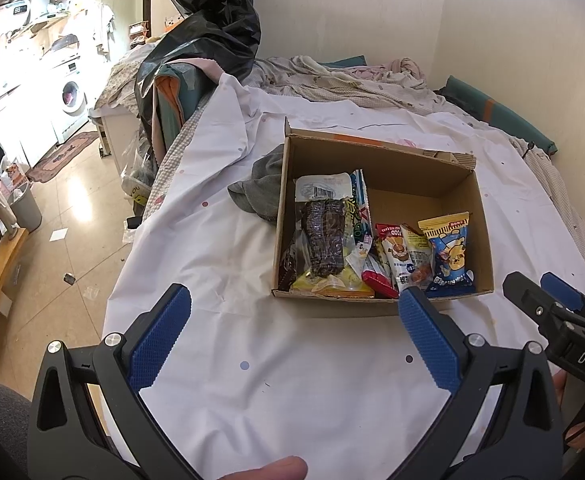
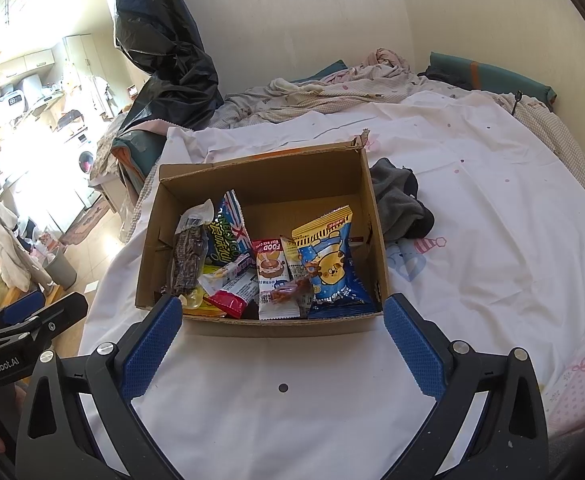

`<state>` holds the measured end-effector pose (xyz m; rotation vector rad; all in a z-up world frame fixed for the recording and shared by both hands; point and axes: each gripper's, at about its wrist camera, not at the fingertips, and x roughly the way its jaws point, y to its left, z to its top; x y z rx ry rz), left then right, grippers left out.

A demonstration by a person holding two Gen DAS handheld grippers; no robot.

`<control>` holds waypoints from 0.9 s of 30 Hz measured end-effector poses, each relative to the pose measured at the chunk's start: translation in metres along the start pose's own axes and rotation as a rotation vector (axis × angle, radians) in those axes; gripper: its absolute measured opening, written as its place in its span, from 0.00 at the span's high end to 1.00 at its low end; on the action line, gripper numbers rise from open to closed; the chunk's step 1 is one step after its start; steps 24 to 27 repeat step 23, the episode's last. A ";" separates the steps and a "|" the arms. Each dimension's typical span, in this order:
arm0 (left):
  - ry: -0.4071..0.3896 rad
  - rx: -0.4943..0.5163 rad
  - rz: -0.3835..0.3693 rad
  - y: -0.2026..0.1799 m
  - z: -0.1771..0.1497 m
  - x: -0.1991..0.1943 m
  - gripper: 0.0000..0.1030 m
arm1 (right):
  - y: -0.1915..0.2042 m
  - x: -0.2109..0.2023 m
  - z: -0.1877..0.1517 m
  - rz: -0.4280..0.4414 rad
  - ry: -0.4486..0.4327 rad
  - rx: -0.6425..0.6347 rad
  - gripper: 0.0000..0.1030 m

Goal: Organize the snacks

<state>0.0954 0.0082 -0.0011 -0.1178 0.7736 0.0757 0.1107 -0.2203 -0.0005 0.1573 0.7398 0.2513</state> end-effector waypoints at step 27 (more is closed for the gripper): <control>0.007 -0.007 -0.007 0.002 -0.002 0.001 0.00 | 0.001 0.000 0.000 -0.002 -0.001 -0.002 0.00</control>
